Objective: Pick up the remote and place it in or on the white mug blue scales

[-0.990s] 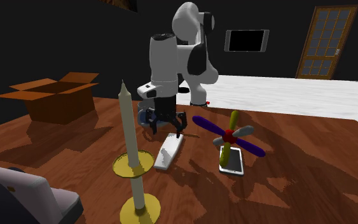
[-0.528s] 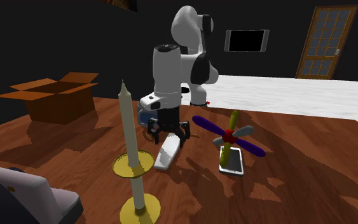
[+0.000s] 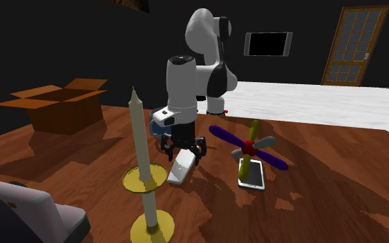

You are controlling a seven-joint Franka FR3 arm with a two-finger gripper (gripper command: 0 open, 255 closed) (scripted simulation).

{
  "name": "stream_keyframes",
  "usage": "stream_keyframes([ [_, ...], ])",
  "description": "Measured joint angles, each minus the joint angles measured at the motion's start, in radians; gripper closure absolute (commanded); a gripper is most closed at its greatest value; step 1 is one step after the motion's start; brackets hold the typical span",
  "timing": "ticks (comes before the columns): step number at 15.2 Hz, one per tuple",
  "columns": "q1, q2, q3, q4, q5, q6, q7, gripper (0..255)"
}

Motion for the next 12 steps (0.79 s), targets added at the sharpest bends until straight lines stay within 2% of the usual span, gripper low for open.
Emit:
stream_keyframes([
  [1,0.0,0.0,0.0,0.0,0.0,0.0,0.0,0],
  [2,0.0,0.0,0.0,0.0,0.0,0.0,0.0,255],
  [12,0.0,0.0,0.0,0.0,0.0,0.0,0.0,255],
])
